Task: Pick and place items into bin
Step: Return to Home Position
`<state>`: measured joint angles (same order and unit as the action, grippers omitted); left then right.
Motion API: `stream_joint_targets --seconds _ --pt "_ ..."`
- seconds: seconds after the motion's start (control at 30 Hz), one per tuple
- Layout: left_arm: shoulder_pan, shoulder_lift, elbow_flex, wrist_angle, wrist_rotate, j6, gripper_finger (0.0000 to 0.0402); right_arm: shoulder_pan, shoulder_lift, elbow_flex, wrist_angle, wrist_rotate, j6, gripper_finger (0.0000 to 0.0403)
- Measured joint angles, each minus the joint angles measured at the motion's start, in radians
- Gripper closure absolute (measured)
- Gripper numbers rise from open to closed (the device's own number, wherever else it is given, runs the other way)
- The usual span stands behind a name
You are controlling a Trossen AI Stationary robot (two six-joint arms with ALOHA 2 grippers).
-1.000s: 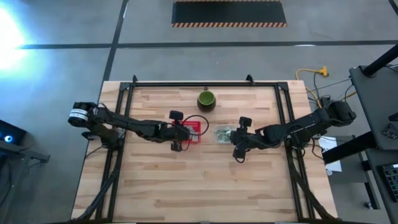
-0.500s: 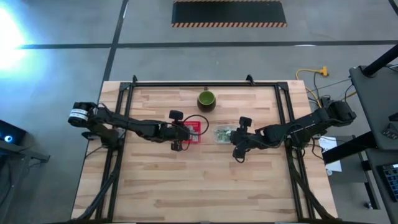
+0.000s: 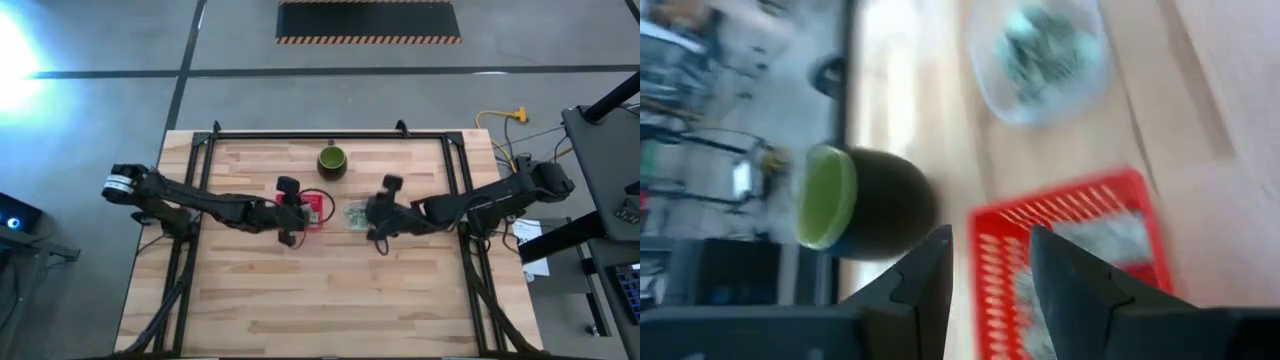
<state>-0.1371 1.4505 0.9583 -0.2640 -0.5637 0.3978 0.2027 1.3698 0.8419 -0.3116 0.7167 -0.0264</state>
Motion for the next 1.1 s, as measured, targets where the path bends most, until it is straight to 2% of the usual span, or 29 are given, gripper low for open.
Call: stream_joint_targets --seconds 0.1,0.17,0.27,0.4,0.47,0.53,0.8,1.0,1.1 --pt "0.017 -0.065 0.011 0.038 -0.030 -0.005 0.0283 -0.002 -0.030 0.052 -0.103 0.189 0.141 0.0346" --pt "0.039 -0.137 0.000 0.067 -0.023 0.016 0.0283 -0.001 -0.065 0.077 -0.172 0.193 0.135 0.0346" --pt "0.090 -0.266 -0.024 0.073 0.083 0.033 0.0283 -0.001 -0.138 0.079 -0.140 0.026 0.000 0.0346" --pt "0.191 -0.461 -0.071 0.084 0.357 0.024 0.0283 -0.035 -0.282 0.005 0.052 -0.260 -0.209 0.0346" --pt "0.241 -0.550 -0.111 0.117 0.456 -0.015 0.0283 -0.072 -0.364 -0.048 0.132 -0.376 -0.246 0.0346" --pt "0.279 -0.625 -0.168 0.167 0.497 -0.062 0.0283 -0.110 -0.445 -0.108 0.174 -0.452 -0.250 0.0346" --pt "0.315 -0.875 -0.435 0.398 0.509 -0.068 0.0283 -0.179 -0.717 -0.305 0.279 -0.505 -0.195 0.0346" --pt "0.314 -0.994 -0.570 0.491 0.624 -0.061 0.0283 -0.178 -0.869 -0.387 0.342 -0.699 -0.236 0.0346" --pt "0.315 -1.024 -0.599 0.496 0.633 -0.083 0.0283 -0.177 -0.907 -0.408 0.341 -0.726 -0.231 0.0346"
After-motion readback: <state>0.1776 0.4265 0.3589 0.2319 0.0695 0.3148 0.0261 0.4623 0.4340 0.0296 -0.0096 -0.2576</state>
